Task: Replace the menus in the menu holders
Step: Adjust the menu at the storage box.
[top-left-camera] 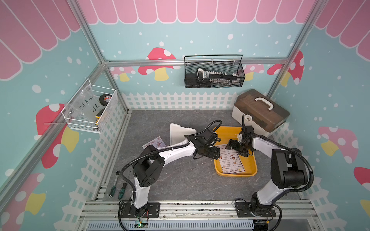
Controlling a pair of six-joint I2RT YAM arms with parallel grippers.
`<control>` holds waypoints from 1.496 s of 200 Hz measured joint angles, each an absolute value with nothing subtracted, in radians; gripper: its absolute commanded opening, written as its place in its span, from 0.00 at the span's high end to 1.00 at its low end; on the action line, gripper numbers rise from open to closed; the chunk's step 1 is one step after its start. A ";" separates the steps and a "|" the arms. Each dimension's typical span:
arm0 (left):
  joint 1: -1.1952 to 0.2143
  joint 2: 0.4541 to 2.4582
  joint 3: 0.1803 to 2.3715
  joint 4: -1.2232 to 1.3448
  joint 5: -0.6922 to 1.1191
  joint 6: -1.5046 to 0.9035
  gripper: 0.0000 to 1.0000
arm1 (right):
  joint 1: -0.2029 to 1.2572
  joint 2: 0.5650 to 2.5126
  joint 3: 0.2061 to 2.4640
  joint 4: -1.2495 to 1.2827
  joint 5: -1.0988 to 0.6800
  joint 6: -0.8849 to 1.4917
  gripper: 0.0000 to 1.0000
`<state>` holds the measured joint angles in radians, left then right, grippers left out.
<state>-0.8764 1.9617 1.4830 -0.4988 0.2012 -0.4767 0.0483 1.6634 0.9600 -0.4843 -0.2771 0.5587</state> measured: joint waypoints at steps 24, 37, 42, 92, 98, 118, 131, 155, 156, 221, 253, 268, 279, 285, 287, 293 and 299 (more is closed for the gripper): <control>-0.876 1.962 1.488 -0.495 0.203 -0.484 0.20 | 0.059 1.657 0.969 -0.540 -0.255 0.554 0.02; -0.876 1.962 1.488 -0.492 0.203 -0.484 0.20 | 0.060 1.656 0.978 -0.578 -0.233 0.548 0.02; -0.876 1.962 1.488 -0.491 0.203 -0.485 0.20 | 0.060 1.656 0.979 -0.590 -0.225 0.546 0.02; -0.876 1.962 1.488 -0.487 0.215 -0.487 0.20 | 0.060 1.660 0.974 -0.623 -0.211 0.529 0.02; -0.876 1.962 1.488 -0.486 0.217 -0.487 0.20 | 0.060 1.660 0.974 -0.622 -0.211 0.529 0.02; -0.876 1.962 1.488 -0.480 0.223 -0.487 0.20 | 0.066 1.660 0.973 -0.619 -0.226 0.530 0.02; -0.876 1.962 1.488 -0.476 0.226 -0.487 0.20 | 0.079 1.662 0.973 -0.616 -0.241 0.532 0.02; -0.876 1.962 1.488 -0.470 0.231 -0.490 0.20 | 0.105 1.667 0.976 -0.612 -0.266 0.536 0.02; -0.876 1.962 1.488 -0.470 0.232 -0.491 0.20 | 0.106 1.667 0.976 -0.612 -0.267 0.537 0.01; -0.876 1.962 1.488 -0.458 0.240 -0.494 0.20 | 0.133 1.669 0.971 -0.573 -0.351 0.579 0.02; -0.874 1.962 1.488 -0.458 0.240 -0.494 0.20 | 0.161 1.677 0.972 -0.547 -0.387 0.598 0.02; -0.872 1.962 1.488 -0.458 0.238 -0.495 0.20 | 0.172 1.681 0.976 -0.540 -0.395 0.604 0.01; -0.871 1.962 1.488 -0.458 0.233 -0.495 0.21 | 0.176 1.682 0.977 -0.537 -0.401 0.607 0.02; -0.870 1.962 1.488 -0.458 0.228 -0.496 0.22 | 0.177 1.682 0.977 -0.536 -0.402 0.609 0.02; -0.870 1.962 1.488 -0.458 0.226 -0.498 0.23 | 0.177 1.682 0.977 -0.535 -0.403 0.609 0.02; -0.870 1.962 1.488 -0.458 0.222 -0.499 0.25 | 0.177 1.682 0.977 -0.534 -0.405 0.612 0.02; -0.869 1.962 1.488 -0.458 0.220 -0.499 0.27 | 0.177 1.682 0.977 -0.533 -0.406 0.614 0.02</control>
